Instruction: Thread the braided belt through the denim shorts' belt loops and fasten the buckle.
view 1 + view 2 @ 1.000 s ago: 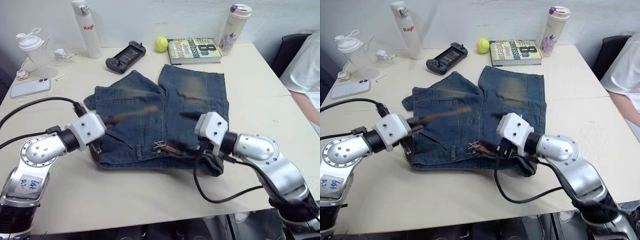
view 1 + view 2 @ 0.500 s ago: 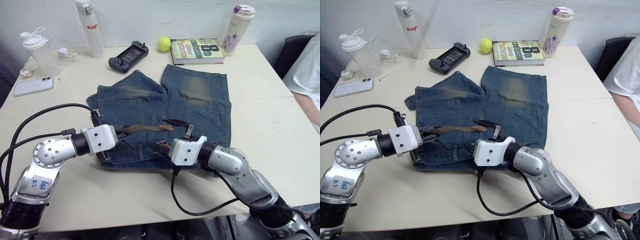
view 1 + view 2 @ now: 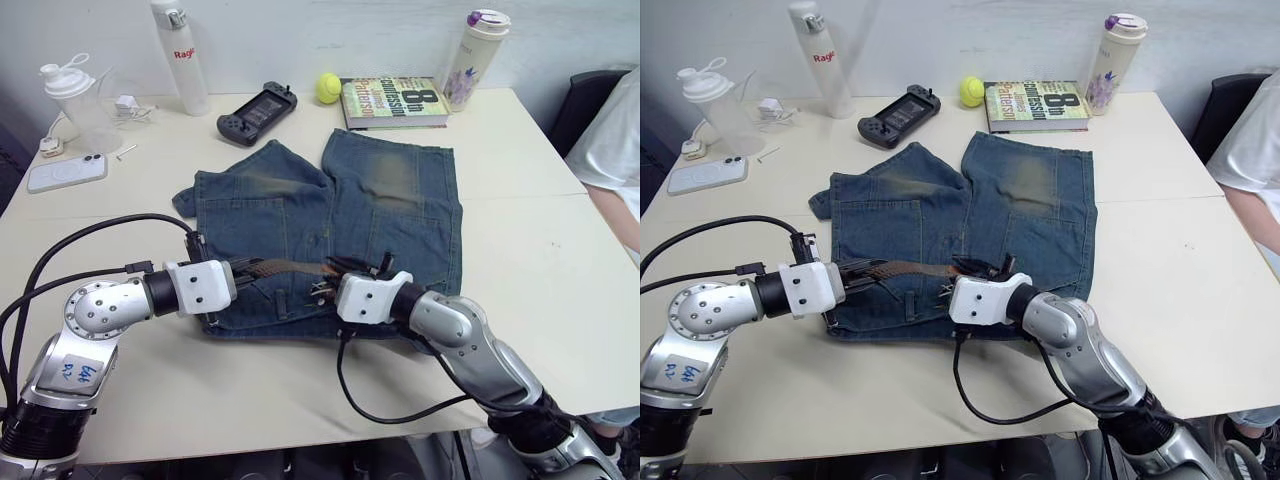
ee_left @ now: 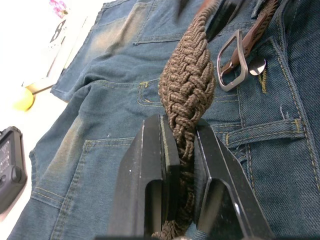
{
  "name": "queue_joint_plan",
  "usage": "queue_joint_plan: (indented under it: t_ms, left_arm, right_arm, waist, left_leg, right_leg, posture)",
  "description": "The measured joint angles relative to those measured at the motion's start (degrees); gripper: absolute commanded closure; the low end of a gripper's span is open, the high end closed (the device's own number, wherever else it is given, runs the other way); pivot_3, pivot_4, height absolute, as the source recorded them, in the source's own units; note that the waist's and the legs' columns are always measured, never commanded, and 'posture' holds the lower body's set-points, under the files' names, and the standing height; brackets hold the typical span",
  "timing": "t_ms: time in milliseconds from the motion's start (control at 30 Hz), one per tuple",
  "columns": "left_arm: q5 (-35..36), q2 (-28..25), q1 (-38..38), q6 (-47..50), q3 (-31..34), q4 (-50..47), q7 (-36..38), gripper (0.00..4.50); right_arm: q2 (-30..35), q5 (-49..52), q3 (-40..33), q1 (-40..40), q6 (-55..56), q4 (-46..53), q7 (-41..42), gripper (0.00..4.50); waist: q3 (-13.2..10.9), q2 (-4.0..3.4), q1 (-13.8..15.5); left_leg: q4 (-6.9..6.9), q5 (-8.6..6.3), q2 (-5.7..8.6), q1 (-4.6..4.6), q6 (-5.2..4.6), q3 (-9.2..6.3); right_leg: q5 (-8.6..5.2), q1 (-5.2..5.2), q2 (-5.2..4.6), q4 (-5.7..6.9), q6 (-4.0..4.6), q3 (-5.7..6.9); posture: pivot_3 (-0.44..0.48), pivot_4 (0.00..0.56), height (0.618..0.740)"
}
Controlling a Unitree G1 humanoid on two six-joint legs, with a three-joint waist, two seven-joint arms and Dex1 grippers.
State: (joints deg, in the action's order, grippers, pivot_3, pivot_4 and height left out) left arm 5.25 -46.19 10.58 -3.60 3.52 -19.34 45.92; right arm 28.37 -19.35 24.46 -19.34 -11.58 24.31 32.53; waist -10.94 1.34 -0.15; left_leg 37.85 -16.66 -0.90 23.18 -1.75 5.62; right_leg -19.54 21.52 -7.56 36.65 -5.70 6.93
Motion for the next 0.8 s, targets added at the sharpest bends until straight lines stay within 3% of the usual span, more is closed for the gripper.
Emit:
queue_joint_plan:
  t_ms: [167,233,367,433,467,500,633,667,733,800]
  left_arm:
    - [0.00,0.07,0.00,-0.47,0.12,0.00,-0.08,4.47]
    - [-0.12,0.07,0.00,-0.95,0.38,0.03,-0.11,3.46]
    - [0.81,0.07,-0.02,-0.86,1.01,-0.17,-0.01,1.97]
    - [4.24,0.19,-0.17,4.24,2.24,-1.72,-0.04,1.03]
    - [7.87,0.17,-0.26,8.66,3.50,-3.32,-0.07,0.67]
    - [11.70,0.05,-0.35,12.57,4.83,-4.66,-0.05,0.67]
    - [44.95,-7.11,0.66,39.32,18.82,-6.65,-1.84,0.67]
    - [57.27,-8.73,2.05,45.71,22.83,-4.46,-4.80,0.67]
    - [73.51,-10.95,1.78,52.00,28.18,-1.66,-9.16,0.67]
    - [84.10,-11.10,-1.45,55.10,30.20,-1.91,-11.82,0.67]
  right_arm:
    - [-0.73,-0.83,0.00,0.03,-0.23,0.00,0.27,4.41]
    - [-1.06,-0.99,-0.01,0.00,-0.25,0.00,0.37,4.50]
    - [-1.95,-1.73,-0.01,-0.60,-0.30,-0.01,0.36,4.50]
    - [-2.42,-2.40,-0.01,-0.91,-0.87,-0.01,0.25,4.50]
    - [-2.64,-2.68,-0.04,-1.07,-1.12,-0.06,0.14,4.50]
    - [-2.91,-2.97,-0.05,-1.25,-1.28,-0.08,0.01,4.50]
    - [-4.19,-4.31,-0.24,-2.41,-2.48,-0.38,-0.77,4.50]
    - [-4.30,-4.59,-0.23,-2.49,-2.82,-0.94,-0.79,4.50]
    - [-4.52,-5.23,-0.12,-2.71,-3.31,-1.94,-0.85,4.50]
    - [-4.79,-6.00,-0.06,-2.95,-3.41,-2.54,-1.23,4.50]
  waist:
    - [0.00,0.00,0.00]
    - [0.00,0.00,-0.01]
    - [0.00,0.00,-0.03]
    - [0.00,0.00,-0.03]
    - [0.00,0.00,-0.04]
    - [0.00,0.00,-0.06]
    - [-0.02,-0.02,-0.30]
    - [-0.02,-0.02,-0.30]
    - [-0.02,-0.03,-0.40]
    - [-0.02,-0.03,-0.61]
  left_leg:
    - [0.00,0.00,0.00,0.00,0.00,-0.01]
    - [0.00,0.00,0.00,0.00,0.00,0.00]
    - [0.00,0.00,0.00,0.00,0.00,0.00]
    - [0.00,0.00,0.00,0.00,0.00,-0.02]
    - [0.02,0.00,0.00,0.00,0.00,-0.03]
    - [0.03,0.00,-0.01,0.00,0.00,-0.06]
    - [0.10,0.01,-0.12,-0.02,0.07,-0.28]
    - [0.11,0.02,-0.13,-0.01,0.10,-0.36]
    - [0.09,0.02,-0.07,-0.03,0.10,-0.40]
    - [0.09,0.02,0.01,-0.06,0.09,-0.41]
  right_leg:
    - [0.00,0.00,0.01,0.02,0.00,0.00]
    - [0.00,0.00,0.01,0.02,0.00,0.00]
    - [0.00,0.00,0.01,0.02,0.00,0.00]
    - [0.00,0.00,0.00,0.04,0.00,-0.01]
    - [0.00,0.00,0.01,0.04,0.00,-0.01]
    - [0.00,0.00,-0.02,0.07,0.00,-0.03]
    - [-0.02,-0.04,-0.03,0.15,0.03,-0.08]
    - [-0.03,-0.07,-0.02,0.14,0.05,-0.10]
    - [-0.03,-0.09,-0.04,0.15,0.04,-0.18]
    - [-0.03,-0.11,-0.06,0.16,0.04,-0.39]
  posture:
    - [0.000,0.150,0.740]
    - [0.000,0.150,0.740]
    - [0.000,0.150,0.740]
    - [0.000,0.150,0.740]
    - [0.000,0.150,0.740]
    - [0.000,0.150,0.740]
    - [0.000,0.150,0.740]
    - [0.000,0.150,0.740]
    - [0.000,0.150,0.740]
    - [0.000,0.150,0.740]
